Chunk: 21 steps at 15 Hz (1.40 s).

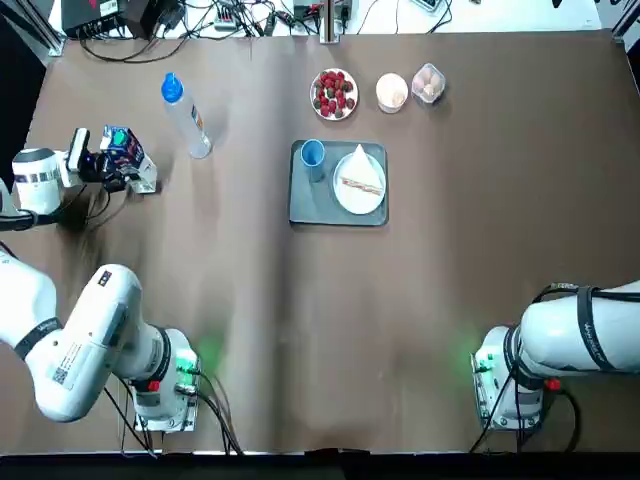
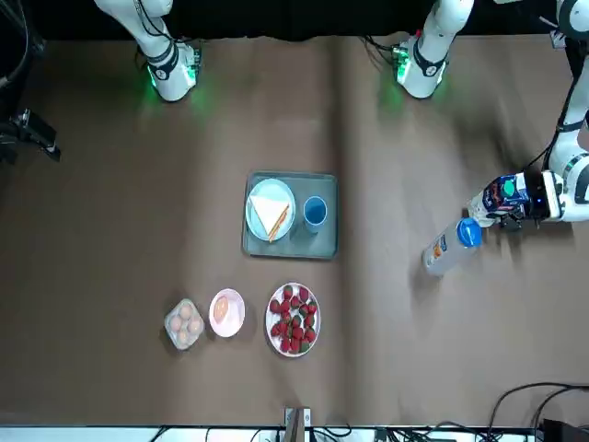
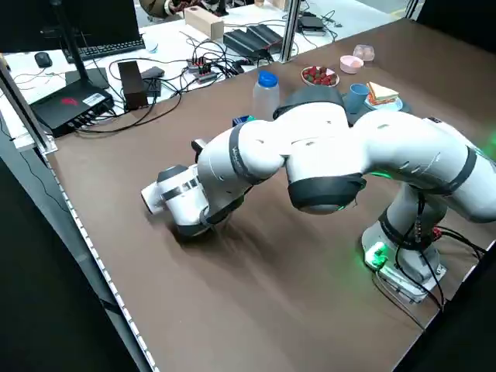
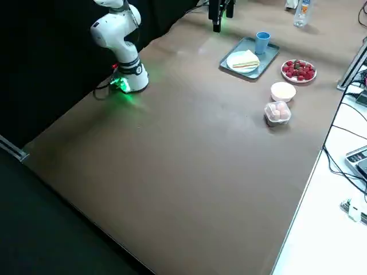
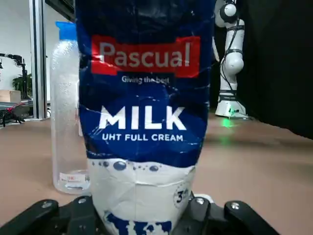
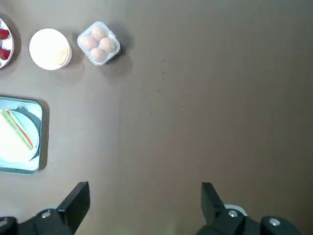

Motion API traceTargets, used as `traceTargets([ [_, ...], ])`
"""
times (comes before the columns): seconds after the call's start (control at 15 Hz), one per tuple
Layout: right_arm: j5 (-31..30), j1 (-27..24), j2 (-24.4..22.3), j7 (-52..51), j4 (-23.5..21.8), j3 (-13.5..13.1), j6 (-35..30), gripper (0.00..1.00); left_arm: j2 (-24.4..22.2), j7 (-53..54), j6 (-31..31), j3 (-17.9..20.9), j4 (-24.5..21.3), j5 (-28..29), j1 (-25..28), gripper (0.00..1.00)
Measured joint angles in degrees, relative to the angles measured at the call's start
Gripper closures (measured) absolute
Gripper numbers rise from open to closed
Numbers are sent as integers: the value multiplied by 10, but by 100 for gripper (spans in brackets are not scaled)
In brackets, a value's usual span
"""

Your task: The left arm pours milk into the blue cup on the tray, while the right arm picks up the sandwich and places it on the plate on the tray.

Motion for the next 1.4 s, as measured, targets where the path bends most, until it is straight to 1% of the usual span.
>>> traceTargets([
  [0.07,0,0,0,0,0,0,0,0,1,8,0,4,0,-1,-3,47],
  [0.13,0,0,0,0,0,0,1,0,2,14,0,8,0,-1,-6,42],
  [0.27,0,0,0,0,0,0,1,0,4,18,0,10,0,-1,-10,41],
  [0.33,0,0,0,0,0,0,1,0,5,19,0,11,0,-1,-12,33],
  [0.4,0,0,0,0,0,0,1,0,7,19,0,14,0,-1,-14,31],
  [0.47,0,0,0,0,0,0,1,0,8,19,0,17,0,-1,-15,23],
  [0.6,0,0,0,0,0,0,1,0,11,20,0,21,1,-1,-15,20],
  [0.67,0,0,0,0,0,0,1,0,11,20,0,22,1,-1,-15,13],
  [0.73,0,0,0,0,0,0,1,0,11,20,0,23,1,-1,-15,10],
  [0.8,0,0,0,0,0,0,1,0,11,20,0,27,2,-1,-17,9],
  [0.87,0,0,0,0,0,0,1,0,11,20,1,34,4,-1,-20,2],
  [0.93,0,0,0,0,0,0,1,0,11,20,1,43,8,-1,-24,0],
  [1.07,0,0,0,0,0,-1,1,0,11,20,1,58,17,-1,-29,1],
  [1.2,0,0,0,0,0,-1,1,0,4,20,1,64,28,-1,-28,0],
  [1.4,0,0,0,0,0,-1,1,0,-33,15,1,77,44,5,-27,0],
])
